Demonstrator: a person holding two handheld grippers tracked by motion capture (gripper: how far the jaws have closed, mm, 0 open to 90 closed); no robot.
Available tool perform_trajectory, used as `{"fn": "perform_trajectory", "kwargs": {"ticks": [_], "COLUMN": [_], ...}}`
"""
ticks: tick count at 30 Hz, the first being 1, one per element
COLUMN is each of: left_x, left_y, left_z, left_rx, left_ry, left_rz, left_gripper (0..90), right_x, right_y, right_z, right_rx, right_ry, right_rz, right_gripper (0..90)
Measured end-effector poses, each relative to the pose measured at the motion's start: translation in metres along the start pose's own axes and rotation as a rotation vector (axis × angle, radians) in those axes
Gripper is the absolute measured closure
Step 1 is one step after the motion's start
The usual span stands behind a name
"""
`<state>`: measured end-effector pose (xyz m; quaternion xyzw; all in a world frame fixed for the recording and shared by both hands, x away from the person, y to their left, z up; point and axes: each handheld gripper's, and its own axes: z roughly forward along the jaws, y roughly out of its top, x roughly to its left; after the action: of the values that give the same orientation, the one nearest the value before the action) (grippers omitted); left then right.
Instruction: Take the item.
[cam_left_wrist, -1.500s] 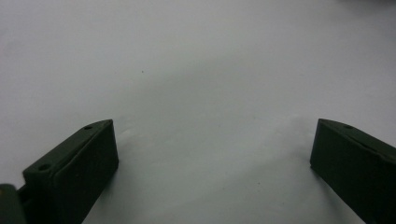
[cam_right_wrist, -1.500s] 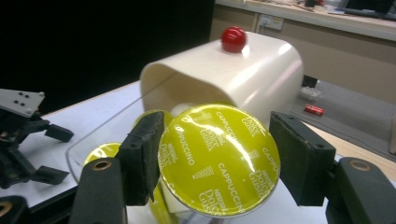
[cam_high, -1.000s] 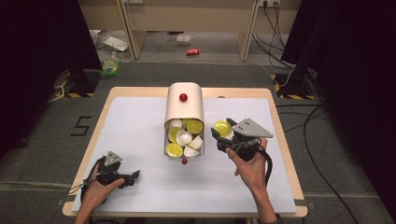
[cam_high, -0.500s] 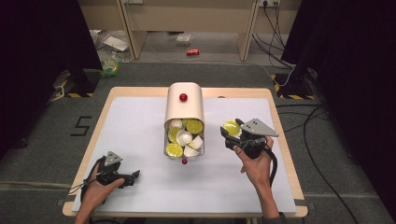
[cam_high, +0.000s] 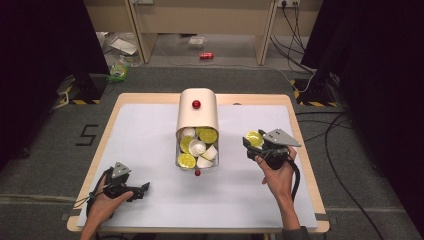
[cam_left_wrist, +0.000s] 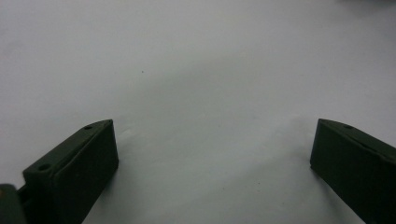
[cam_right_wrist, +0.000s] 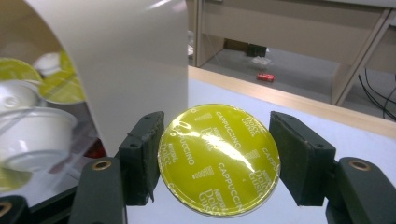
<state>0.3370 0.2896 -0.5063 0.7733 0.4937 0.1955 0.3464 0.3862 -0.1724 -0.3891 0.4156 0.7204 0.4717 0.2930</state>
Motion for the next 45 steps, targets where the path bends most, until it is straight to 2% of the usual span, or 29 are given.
{"fn": "perform_trajectory", "kwargs": {"ticks": [7, 16, 26, 45], "left_x": [0.000, 0.000, 0.000, 0.000], "left_y": [0.000, 0.000, 0.000, 0.000], "left_z": [0.000, 0.000, 0.000, 0.000], "left_rx": [0.000, 0.000, 0.000, 0.001], "left_ry": [0.000, 0.000, 0.001, 0.001], "left_rz": [0.000, 0.001, 0.001, 0.002], "left_gripper": [0.2, 0.2, 0.1, 0.1], "right_x": [-0.013, -0.024, -0.030, -0.038], "right_y": [-0.014, -0.027, -0.036, -0.056], "right_z": [0.007, 0.012, 0.016, 0.029], "right_rx": [0.038, 0.054, 0.072, 0.148], "right_ry": [-0.032, -0.063, -0.076, -0.111], "right_rz": [0.026, 0.035, 0.037, 0.031], "right_gripper": [38.3, 38.3, 38.3, 38.2]}}
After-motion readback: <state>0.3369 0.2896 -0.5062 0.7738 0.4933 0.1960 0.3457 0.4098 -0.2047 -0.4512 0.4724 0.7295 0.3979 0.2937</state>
